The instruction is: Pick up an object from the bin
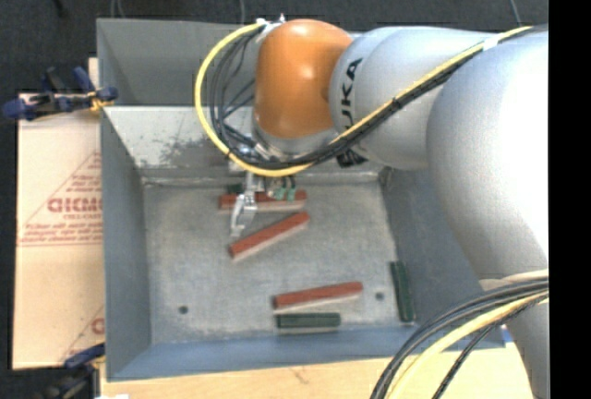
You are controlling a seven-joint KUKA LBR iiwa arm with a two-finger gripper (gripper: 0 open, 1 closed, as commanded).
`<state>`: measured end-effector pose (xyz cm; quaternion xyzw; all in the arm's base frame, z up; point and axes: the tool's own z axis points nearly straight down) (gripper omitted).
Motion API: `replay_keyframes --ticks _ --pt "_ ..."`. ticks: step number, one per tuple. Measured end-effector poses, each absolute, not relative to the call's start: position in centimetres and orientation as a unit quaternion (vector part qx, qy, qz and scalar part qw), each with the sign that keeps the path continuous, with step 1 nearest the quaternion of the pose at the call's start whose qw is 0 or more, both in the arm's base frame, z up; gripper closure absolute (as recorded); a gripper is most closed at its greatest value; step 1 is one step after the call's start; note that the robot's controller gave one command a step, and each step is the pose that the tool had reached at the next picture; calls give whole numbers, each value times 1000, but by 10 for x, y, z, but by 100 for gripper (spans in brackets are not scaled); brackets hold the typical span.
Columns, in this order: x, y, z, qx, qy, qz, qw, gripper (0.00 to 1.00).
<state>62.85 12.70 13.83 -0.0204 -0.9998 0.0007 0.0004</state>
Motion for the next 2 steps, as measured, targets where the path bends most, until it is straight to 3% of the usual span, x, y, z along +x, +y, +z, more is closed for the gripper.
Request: replay_keyframes --ticks 1,2 --pt "621 113 98 10 -1000 -2 -5 100" --pt "618 112 94 9 -1000 -1 -2 0"
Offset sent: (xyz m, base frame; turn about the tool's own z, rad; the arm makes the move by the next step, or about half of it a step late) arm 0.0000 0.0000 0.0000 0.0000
